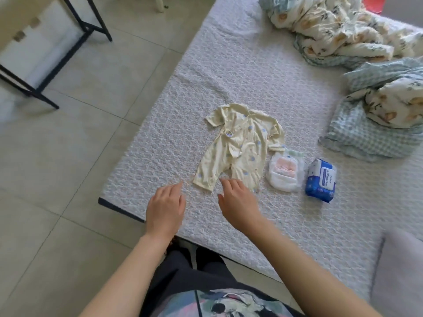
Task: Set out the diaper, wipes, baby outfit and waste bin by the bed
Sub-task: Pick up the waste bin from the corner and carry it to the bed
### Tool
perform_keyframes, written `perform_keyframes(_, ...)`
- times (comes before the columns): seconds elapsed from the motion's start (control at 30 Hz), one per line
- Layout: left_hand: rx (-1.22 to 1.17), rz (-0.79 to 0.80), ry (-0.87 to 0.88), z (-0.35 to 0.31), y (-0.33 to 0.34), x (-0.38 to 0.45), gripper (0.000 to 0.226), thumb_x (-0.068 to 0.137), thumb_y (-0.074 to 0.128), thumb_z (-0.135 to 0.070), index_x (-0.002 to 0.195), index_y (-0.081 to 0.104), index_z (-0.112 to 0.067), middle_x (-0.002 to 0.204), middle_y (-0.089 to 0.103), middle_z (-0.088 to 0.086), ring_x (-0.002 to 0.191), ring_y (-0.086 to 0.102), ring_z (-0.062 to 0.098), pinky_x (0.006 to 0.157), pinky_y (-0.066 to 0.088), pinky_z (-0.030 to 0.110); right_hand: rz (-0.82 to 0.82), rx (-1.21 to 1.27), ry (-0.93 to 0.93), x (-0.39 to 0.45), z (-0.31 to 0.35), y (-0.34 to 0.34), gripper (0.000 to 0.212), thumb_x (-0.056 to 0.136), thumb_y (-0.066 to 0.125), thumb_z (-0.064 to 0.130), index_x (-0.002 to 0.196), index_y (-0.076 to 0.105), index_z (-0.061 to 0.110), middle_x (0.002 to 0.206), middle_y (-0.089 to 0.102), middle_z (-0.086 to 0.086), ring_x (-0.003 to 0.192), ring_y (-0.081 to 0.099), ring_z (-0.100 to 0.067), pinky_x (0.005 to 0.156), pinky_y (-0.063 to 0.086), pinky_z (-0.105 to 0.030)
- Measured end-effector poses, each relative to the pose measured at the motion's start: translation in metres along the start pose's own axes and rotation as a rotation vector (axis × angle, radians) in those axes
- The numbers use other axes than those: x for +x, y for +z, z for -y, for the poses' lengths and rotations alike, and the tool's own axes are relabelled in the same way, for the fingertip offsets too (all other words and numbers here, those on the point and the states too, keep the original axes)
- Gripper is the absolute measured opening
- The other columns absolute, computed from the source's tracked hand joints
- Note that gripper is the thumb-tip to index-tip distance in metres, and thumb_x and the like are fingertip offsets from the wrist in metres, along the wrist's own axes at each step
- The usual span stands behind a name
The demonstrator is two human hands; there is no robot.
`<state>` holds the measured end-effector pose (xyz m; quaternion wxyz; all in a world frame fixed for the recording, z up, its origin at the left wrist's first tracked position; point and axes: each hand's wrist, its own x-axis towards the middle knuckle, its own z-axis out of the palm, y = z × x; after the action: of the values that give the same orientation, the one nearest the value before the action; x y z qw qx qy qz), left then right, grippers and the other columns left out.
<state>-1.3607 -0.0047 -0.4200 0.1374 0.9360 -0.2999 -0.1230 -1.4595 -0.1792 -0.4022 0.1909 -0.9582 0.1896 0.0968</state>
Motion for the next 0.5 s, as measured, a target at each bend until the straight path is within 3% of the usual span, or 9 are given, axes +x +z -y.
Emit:
perform_keyframes(0.13,-0.096,-0.064,-0.149,0.039,-0.021,-0.018,0.036,0.095,0.048,-0.022,0.125,0.061,-0.007,0.112,0.070,0.008,0.105,0.061,0.030,0.082,0.053,0.043,0.076,-0.016,-0.069,0.007,0.042,0.007,0.044,0.095,0.051,0.023,0.133,0.044,0.002,0.129,0.056,-0.015,0.124,0.047,-0.035,0.101,0.043,-0.044)
perform_keyframes(0.37,-0.093,-0.183,-0.273,0.131,-0.064,-0.060,0.032,0.089,0.050,-0.018,0.113,0.067,-0.006,0.096,0.073,0.008,0.089,0.065,0.031,0.067,0.052,0.038,0.216,-0.068,-0.185,0.032,0.147,0.028,0.044,0.100,0.040,0.029,0.138,0.038,0.007,0.138,0.049,-0.010,0.131,0.039,-0.030,0.104,0.035,-0.038)
perform_keyframes(0.5,-0.038,-0.170,-0.357,0.217,-0.098,-0.081,0.026,0.092,0.055,-0.014,0.114,0.066,-0.007,0.098,0.074,0.010,0.090,0.066,0.030,0.065,0.055,0.037,0.248,-0.066,-0.213,0.049,0.224,0.049,0.042,0.100,0.039,0.026,0.138,0.038,0.008,0.137,0.050,-0.010,0.130,0.039,-0.030,0.104,0.035,-0.037)
